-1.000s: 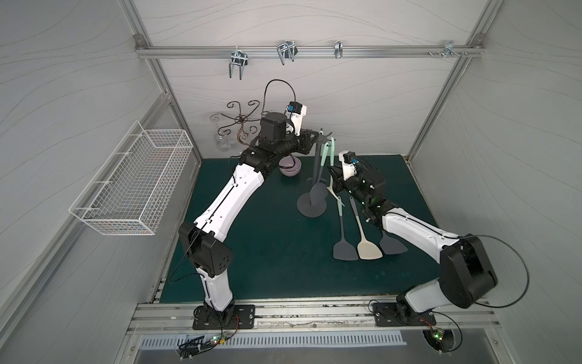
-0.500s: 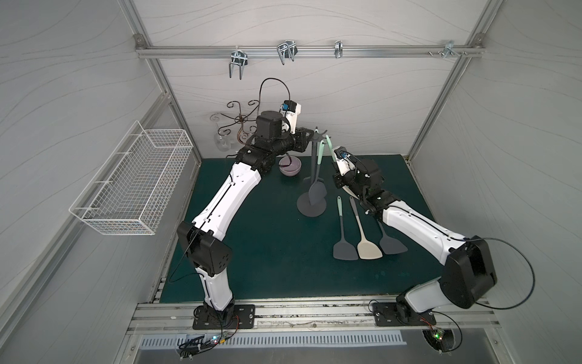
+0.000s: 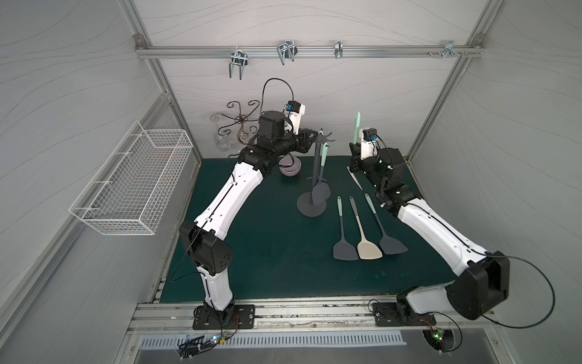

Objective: Take the spatula off the kitchen utensil rack
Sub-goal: Take off the spatula from the rack, then place the spatula at the center of the board.

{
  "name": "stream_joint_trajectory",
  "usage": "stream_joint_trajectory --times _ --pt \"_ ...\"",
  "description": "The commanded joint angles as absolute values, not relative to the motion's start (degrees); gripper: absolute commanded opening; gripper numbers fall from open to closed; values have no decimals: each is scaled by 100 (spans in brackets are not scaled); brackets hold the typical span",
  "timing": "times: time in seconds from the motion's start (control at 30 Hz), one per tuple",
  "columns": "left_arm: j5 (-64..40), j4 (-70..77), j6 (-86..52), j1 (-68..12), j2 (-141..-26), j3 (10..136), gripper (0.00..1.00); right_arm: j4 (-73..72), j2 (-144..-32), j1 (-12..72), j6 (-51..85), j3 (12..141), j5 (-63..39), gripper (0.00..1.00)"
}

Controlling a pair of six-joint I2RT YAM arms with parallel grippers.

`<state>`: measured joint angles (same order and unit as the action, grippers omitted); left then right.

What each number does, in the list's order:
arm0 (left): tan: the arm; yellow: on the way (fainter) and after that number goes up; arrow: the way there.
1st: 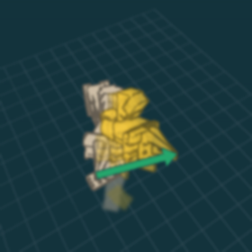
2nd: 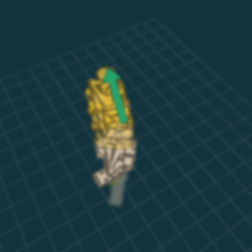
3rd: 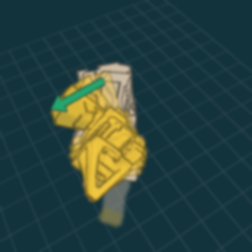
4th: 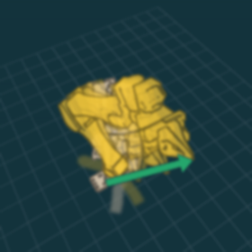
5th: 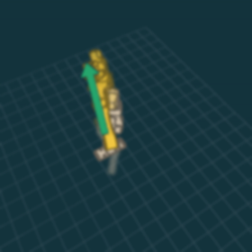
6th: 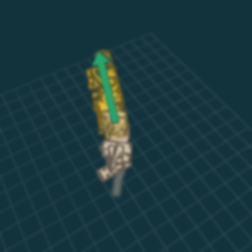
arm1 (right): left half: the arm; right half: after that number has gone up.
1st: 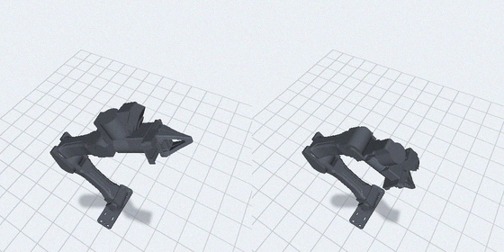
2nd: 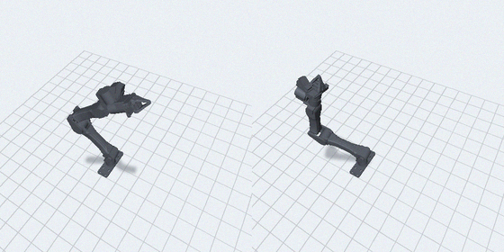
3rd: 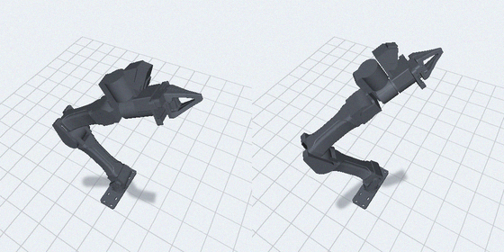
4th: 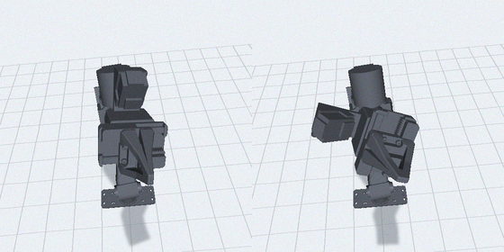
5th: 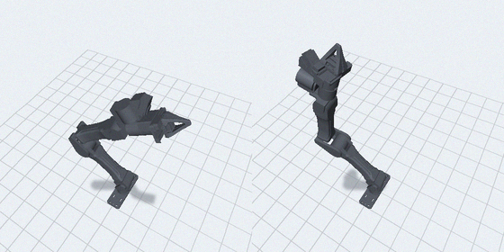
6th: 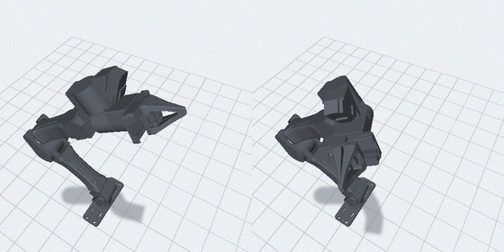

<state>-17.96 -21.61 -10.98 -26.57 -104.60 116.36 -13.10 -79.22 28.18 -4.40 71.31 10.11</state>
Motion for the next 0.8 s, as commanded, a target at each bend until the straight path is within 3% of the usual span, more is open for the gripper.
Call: stream_joint_trajectory --times 0.0,0.07,0.2,0.3,0.5,0.77 --pt "-1862 -2887 -777 -2645 -10683 11649 13 -1282 -7757 2865 -556 7205 848 0" --pt "-1885 -2898 -767 -2646 -10649 11663 22 -972 -7718 2856 -539 7290 760 0" --pt "-2018 -2813 -747 -2646 -10483 11658 51 -312 -7548 2700 -253 7348 482 0" --pt "-2119 -2696 -779 -2631 -10341 11647 63 51 -7350 2447 113 7312 221 0" --pt "-2209 -2658 -778 -2624 -10077 11630 73 663 -6866 1945 699 7262 -376 0" --pt "-2159 -2621 -773 -2618 -9479 11281 76 1302 -5997 1869 858 6727 -907 0"
